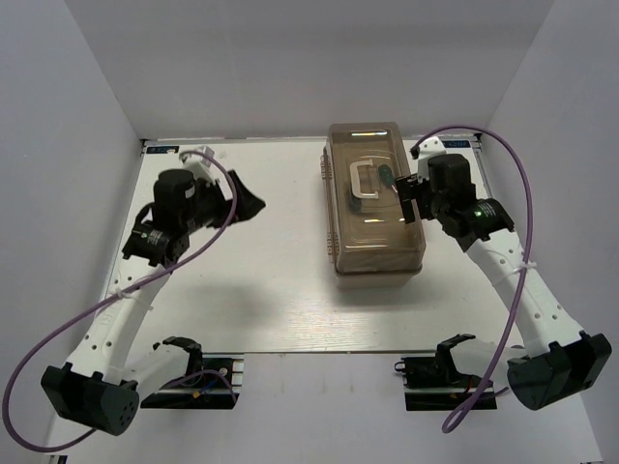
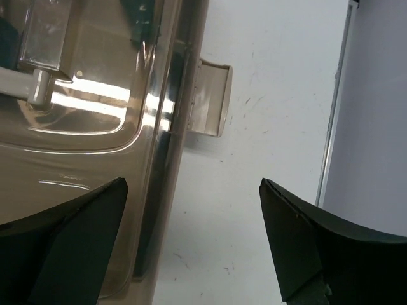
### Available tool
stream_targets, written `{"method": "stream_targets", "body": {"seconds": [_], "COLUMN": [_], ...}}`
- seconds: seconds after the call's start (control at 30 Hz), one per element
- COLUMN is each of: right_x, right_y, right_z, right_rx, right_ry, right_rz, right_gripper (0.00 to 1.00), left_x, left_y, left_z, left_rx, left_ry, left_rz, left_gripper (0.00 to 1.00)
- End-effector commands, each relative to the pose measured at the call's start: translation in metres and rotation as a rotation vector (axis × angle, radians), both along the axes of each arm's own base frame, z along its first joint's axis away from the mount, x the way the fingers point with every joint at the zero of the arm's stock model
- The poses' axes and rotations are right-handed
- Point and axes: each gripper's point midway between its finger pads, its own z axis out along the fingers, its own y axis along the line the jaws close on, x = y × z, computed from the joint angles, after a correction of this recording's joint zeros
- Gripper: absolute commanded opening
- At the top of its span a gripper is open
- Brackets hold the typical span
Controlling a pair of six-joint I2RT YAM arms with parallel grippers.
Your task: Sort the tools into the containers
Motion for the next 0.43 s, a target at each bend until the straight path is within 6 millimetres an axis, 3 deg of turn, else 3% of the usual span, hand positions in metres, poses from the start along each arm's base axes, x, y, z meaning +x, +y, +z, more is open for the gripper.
{"method": "stream_targets", "body": {"seconds": [0.0, 0.23, 0.4], "right_x": [-0.005, -0.015, -0.025], "right_y": [0.003, -0.009, -0.009], "right_z": [0.006, 0.014, 0.019], "right_rx": [0.031, 0.002, 0.029], "right_ry": [0.040, 0.056, 0.015], "right_rz": [-0.005, -0.048, -0.027], "right_gripper": [0.90, 0.90, 0.90], "left_x": [-0.015, -0.028, -0.029], "left_y": [0.025, 0.035, 0.034], "left_z": [-0.033, -0.020, -0.027], "left_rx": [0.106, 0.153, 0.151], "left_ry": [0.050, -0.017, -0.008], "left_rz": [0.081, 0.077, 0.067], "left_gripper": [0.99, 0.99, 0.99]}}
